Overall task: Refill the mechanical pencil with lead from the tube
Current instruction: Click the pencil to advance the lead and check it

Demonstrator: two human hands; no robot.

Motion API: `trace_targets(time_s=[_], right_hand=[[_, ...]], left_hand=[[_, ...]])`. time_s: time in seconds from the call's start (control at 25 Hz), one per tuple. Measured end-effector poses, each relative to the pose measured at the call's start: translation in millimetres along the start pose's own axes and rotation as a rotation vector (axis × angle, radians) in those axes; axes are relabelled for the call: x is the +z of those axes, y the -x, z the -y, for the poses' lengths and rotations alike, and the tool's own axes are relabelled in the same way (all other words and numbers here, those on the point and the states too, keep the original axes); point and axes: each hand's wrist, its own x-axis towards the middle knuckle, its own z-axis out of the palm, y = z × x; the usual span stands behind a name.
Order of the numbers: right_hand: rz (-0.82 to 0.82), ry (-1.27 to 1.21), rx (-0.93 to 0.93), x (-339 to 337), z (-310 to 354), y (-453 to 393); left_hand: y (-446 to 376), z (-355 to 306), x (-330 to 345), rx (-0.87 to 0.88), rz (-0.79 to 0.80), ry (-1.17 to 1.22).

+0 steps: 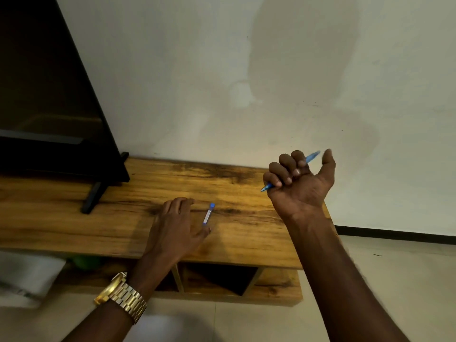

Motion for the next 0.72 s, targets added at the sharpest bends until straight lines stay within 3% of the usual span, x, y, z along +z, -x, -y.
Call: trace_targets(time_s=[0.08, 0.16, 0.72], right_hand=[[0.017, 0.013, 0.016, -1, 7, 6], [0.041, 0.016, 0.022, -4, 14, 4], [0.142, 0.104, 0.11, -21, -28, -17]], left_hand=[[6, -3, 14, -0.04, 0.189, -0.038], [2, -8, 23, -0.014, 0.268, -0.047], [-8, 3, 34, 0.022, 0.354, -0.06]])
